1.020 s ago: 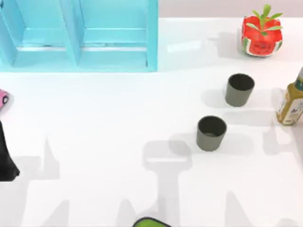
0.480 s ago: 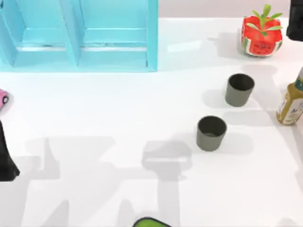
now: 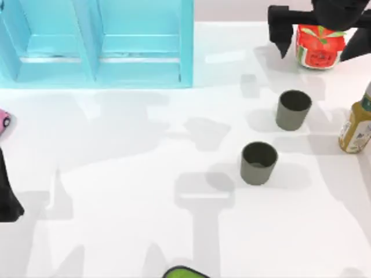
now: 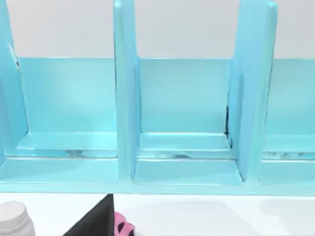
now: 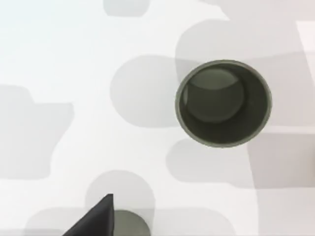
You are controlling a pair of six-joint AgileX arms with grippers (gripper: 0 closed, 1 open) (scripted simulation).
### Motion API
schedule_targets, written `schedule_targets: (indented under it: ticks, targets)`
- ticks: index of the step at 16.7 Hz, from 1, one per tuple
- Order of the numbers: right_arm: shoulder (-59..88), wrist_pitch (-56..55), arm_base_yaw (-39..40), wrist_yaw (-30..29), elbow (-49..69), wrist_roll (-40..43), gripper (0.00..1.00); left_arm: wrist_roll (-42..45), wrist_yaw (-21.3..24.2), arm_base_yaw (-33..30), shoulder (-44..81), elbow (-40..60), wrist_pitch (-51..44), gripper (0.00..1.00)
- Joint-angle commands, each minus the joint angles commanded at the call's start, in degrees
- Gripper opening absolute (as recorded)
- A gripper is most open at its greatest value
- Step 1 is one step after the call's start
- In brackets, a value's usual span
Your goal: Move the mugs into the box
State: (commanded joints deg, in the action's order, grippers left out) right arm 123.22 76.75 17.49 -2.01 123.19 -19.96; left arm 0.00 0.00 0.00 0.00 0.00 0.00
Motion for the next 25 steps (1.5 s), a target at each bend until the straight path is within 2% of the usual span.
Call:
schedule_targets:
  ticks: [5, 12, 15, 21, 25]
  targets:
    - [13.3, 7.0, 1.9, -0.2, 13.0, -0.8, 1.00, 0.0, 0.0, 0.0, 0.0, 0.0, 0.0, 1.00]
    - [14.5, 7.3, 1.8, -0.2, 13.9, -0.8, 1.00, 0.0, 0.0, 0.0, 0.0, 0.0, 0.0, 1.00]
    - [14.7, 3.3, 1.9, -0.2, 9.9, -0.6, 1.00, 0.0, 0.0, 0.0, 0.0, 0.0, 0.0, 1.00]
    - [15.9, -12.3, 1.8, -0.2, -4.1, -0.6, 1.00, 0.0, 0.0, 0.0, 0.0, 0.0, 0.0, 1.00]
    - [16.1, -13.8, 1.8, -0.2, -5.6, -0.6, 1.00, 0.0, 0.0, 0.0, 0.0, 0.0, 0.0, 1.00]
